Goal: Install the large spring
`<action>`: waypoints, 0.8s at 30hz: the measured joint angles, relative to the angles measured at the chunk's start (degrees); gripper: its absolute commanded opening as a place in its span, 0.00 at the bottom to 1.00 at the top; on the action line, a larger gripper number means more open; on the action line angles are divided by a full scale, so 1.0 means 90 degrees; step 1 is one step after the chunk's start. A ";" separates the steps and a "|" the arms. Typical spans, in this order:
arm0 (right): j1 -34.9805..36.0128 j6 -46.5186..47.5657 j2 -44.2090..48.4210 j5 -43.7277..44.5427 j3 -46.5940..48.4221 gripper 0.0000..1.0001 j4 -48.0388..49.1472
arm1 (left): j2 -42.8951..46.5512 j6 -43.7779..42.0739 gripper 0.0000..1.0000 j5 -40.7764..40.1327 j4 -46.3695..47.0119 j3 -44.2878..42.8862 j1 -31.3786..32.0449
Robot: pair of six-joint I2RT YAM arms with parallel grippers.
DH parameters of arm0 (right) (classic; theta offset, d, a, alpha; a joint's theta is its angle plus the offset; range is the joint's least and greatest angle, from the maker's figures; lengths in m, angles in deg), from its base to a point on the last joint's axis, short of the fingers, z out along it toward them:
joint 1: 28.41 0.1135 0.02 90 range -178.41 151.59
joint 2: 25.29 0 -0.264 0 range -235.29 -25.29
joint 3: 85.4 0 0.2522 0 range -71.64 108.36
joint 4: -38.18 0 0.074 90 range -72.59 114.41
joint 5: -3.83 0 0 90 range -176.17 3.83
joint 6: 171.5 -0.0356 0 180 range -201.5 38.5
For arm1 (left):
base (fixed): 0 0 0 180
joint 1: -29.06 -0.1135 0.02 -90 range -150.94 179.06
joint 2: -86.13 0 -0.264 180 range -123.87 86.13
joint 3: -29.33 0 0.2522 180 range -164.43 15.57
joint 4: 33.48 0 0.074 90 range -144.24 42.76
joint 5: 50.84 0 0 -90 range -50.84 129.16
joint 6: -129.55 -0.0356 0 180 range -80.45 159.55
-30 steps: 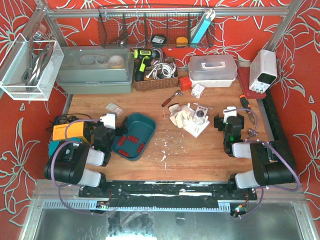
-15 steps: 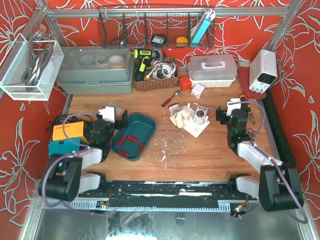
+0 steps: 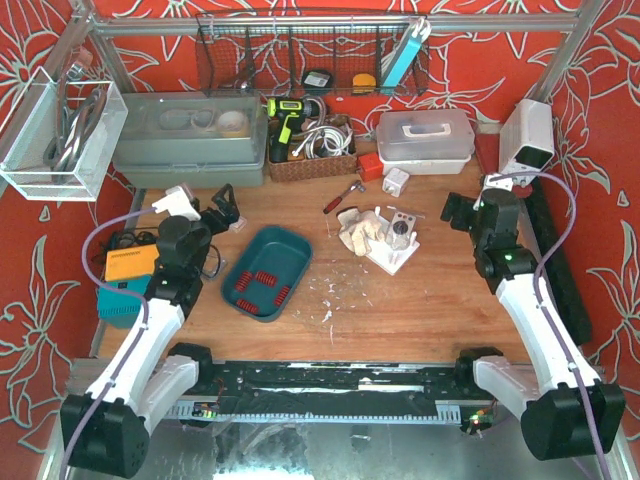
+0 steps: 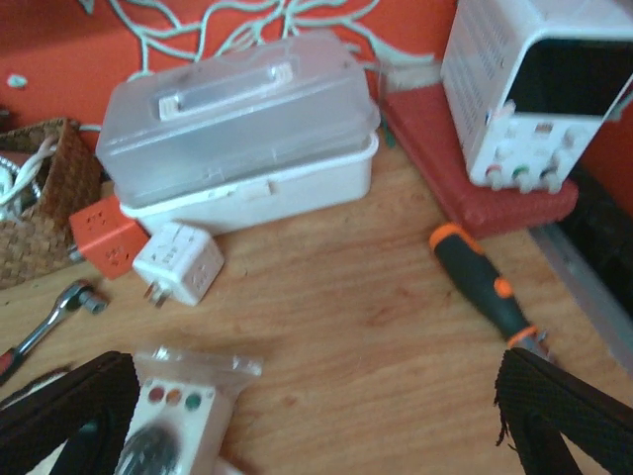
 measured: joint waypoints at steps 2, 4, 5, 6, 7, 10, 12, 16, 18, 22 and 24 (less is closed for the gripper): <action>0.0000 -0.0189 0.0129 -0.0143 0.0010 0.99 -0.0376 | 0.0233 0.0435 1.00 0.0063 -0.0381 -0.0010 0.0000; 0.0000 -0.0340 0.0204 -0.0379 -0.0002 0.99 -0.0675 | 0.0478 0.0760 1.00 0.0369 -0.0578 0.0124 -0.0007; 0.0000 -0.0398 0.0221 -0.0534 -0.0005 0.99 -0.0780 | 0.0602 0.0896 1.00 0.0559 -0.0590 0.0245 -0.0015; 0.0000 -0.0459 0.0226 -0.0687 -0.0002 0.99 -0.0884 | 0.0709 0.1030 1.00 0.0789 -0.0578 0.0379 -0.0022; 0.0000 -0.0498 0.0219 -0.0823 -0.0002 0.99 -0.0967 | 0.0794 0.1156 1.00 0.1042 -0.0563 0.0515 -0.0022; 0.0000 -0.0629 0.0061 -0.1246 0.0002 0.99 -0.1195 | 0.0894 0.1481 1.00 0.1744 -0.0532 0.0780 -0.0022; 0.0007 -0.0687 -0.0114 -0.1498 0.0002 0.99 -0.1314 | 0.0840 0.1634 1.00 0.2242 -0.0474 0.0831 -0.0022; 0.0170 -0.0784 -0.0408 -0.1659 0.0000 0.99 -0.1416 | 0.0658 0.1666 1.00 0.2922 -0.0372 0.0831 0.0061; 0.0330 -0.0804 -0.0508 -0.1634 0.0000 0.99 -0.1430 | 0.0571 0.1622 1.00 0.3036 -0.0379 0.0835 0.0296; 0.0634 -0.0848 -0.0806 -0.1450 0.0034 0.99 -0.1440 | 0.0486 0.1430 1.00 0.2875 -0.0381 0.0845 0.1226; 0.0772 -0.0850 -0.1088 -0.1348 0.0143 0.98 -0.1455 | 0.0384 0.1304 1.00 0.2684 -0.0369 0.0845 0.1763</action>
